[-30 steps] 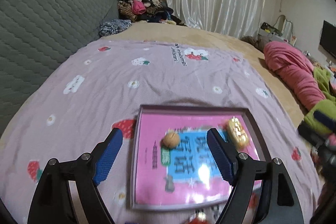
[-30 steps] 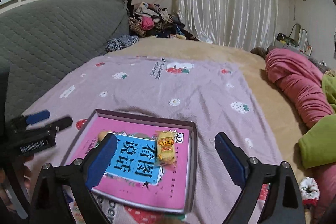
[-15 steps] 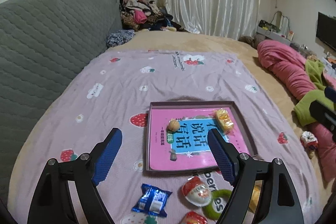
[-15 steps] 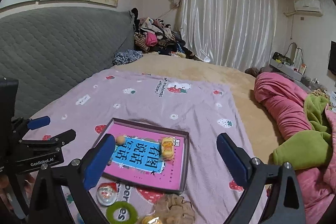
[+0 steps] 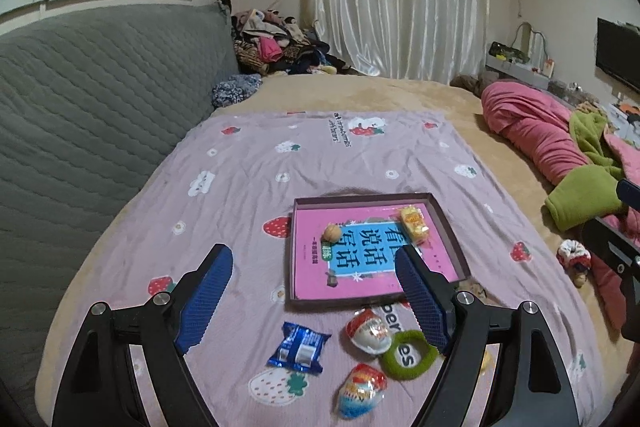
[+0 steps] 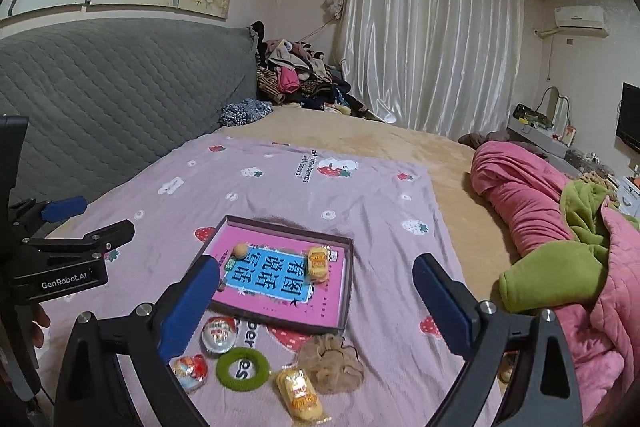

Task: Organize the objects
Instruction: 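Withdraw both open tools from the tray back toward the remaining items, then move left tool to the blue Kinder egg while right tool moves to the other yellow bag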

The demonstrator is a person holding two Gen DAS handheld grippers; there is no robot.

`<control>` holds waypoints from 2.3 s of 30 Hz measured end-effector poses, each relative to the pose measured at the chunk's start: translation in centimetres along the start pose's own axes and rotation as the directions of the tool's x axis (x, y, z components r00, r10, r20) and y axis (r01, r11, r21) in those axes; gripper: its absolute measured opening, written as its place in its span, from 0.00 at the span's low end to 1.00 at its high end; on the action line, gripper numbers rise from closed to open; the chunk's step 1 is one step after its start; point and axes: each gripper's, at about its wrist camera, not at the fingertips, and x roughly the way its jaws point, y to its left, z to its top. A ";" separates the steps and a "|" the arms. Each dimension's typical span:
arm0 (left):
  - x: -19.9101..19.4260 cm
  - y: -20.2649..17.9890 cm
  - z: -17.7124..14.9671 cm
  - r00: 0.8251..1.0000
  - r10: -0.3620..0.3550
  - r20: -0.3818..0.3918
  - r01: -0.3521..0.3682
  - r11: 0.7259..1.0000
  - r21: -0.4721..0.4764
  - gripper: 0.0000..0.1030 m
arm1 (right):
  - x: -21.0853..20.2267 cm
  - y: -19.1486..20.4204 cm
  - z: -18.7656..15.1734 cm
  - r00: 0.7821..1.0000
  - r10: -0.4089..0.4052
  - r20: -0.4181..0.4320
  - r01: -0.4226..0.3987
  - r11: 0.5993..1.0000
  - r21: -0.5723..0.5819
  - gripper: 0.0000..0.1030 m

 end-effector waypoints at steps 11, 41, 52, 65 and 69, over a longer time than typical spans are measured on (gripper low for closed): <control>-3.1 -1.1 -1.4 1.000 0.002 0.003 -0.002 1.000 0.024 0.82 | -3.6 0.0 -1.3 1.000 0.010 0.010 -0.010 1.000 0.010 0.95; -2.6 -2.5 -8.8 0.994 0.001 -0.106 0.002 1.000 0.024 0.82 | -3.2 1.7 -9.0 0.995 0.014 -0.098 -0.014 1.000 0.003 0.95; -0.4 -3.2 -11.0 0.986 -0.007 -0.166 0.014 0.999 0.041 0.82 | -1.2 1.6 -11.3 0.987 0.016 -0.158 -0.016 1.000 0.002 0.95; 2.6 -3.3 -15.0 0.975 -0.024 -0.223 0.036 0.998 0.048 0.82 | 1.8 1.4 -15.4 0.971 0.035 -0.235 -0.031 0.999 0.021 0.95; 3.4 -3.2 -16.1 0.973 -0.047 -0.228 0.059 0.997 0.044 0.82 | 2.6 1.5 -16.5 0.966 0.035 -0.255 -0.032 0.999 0.016 0.95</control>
